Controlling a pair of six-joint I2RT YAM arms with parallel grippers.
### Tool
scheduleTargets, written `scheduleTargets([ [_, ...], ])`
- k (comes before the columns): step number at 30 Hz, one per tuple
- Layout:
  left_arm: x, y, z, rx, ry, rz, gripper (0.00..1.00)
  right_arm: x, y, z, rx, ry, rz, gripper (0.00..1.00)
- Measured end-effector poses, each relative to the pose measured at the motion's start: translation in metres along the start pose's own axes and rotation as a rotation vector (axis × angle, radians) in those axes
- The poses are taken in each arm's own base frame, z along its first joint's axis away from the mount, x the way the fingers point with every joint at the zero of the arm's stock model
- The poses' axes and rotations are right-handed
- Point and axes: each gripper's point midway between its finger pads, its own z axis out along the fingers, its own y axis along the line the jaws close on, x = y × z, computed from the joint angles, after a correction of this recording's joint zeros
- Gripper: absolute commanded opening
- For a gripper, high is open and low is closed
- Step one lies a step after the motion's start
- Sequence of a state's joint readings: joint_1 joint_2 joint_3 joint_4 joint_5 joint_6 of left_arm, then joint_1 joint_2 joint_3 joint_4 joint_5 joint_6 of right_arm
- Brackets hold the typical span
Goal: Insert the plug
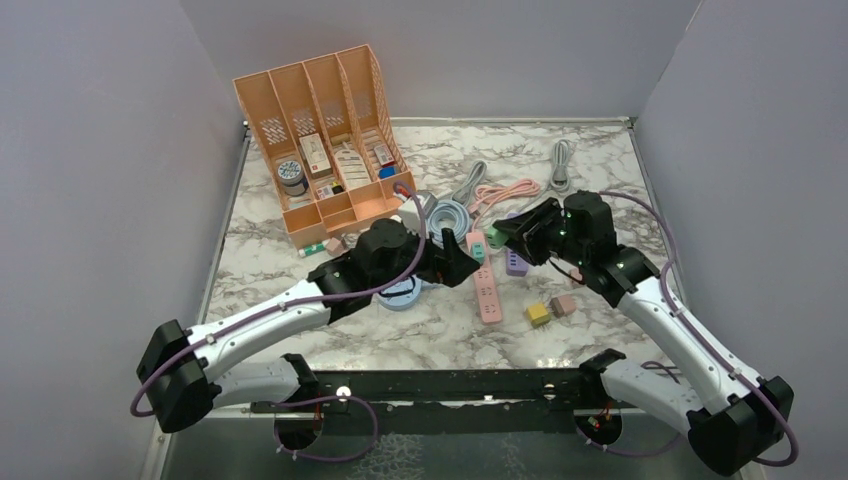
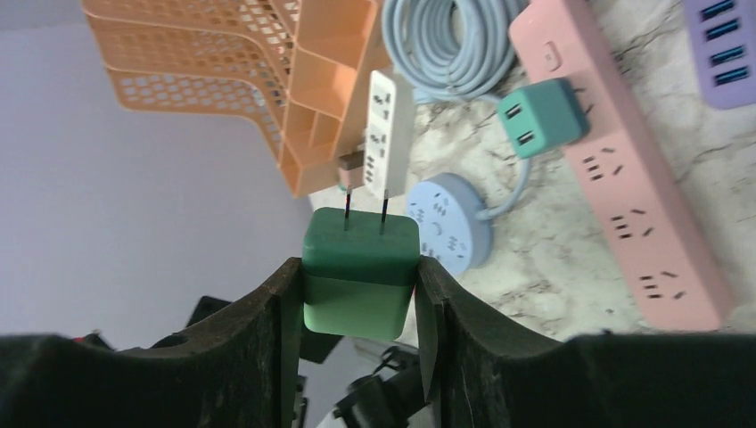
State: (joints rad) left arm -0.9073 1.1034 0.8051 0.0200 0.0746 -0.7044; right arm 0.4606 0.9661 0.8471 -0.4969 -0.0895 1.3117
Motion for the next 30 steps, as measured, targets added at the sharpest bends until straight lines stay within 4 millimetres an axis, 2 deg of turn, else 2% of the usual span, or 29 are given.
scheduleTargets([
  [4, -0.001, -0.012, 0.019, 0.017, -0.026, -0.016, 0.8, 0.004, 0.013, -0.008, -0.054, 0.023, 0.103, 0.31],
  [14, -0.03, -0.027, 0.033, 0.024, -0.217, -0.036, 0.74, 0.011, 0.021, -0.012, -0.067, 0.071, 0.209, 0.31],
  [19, -0.028, -0.027, 0.043, 0.003, -0.238, -0.03, 0.67, 0.012, 0.029, -0.009, -0.066, 0.092, 0.207, 0.31],
  [22, -0.029, -0.024, 0.047, -0.015, -0.255, -0.034, 0.56, 0.011, 0.035, -0.01, -0.079, 0.095, 0.198, 0.31],
  [25, -0.031, -0.02, 0.05, -0.033, -0.275, -0.042, 0.5, 0.009, 0.043, -0.013, -0.096, 0.095, 0.186, 0.31],
  [30, -0.041, -0.025, 0.052, -0.029, -0.31, -0.052, 0.49, 0.012, 0.045, -0.012, -0.108, 0.117, 0.18, 0.31],
])
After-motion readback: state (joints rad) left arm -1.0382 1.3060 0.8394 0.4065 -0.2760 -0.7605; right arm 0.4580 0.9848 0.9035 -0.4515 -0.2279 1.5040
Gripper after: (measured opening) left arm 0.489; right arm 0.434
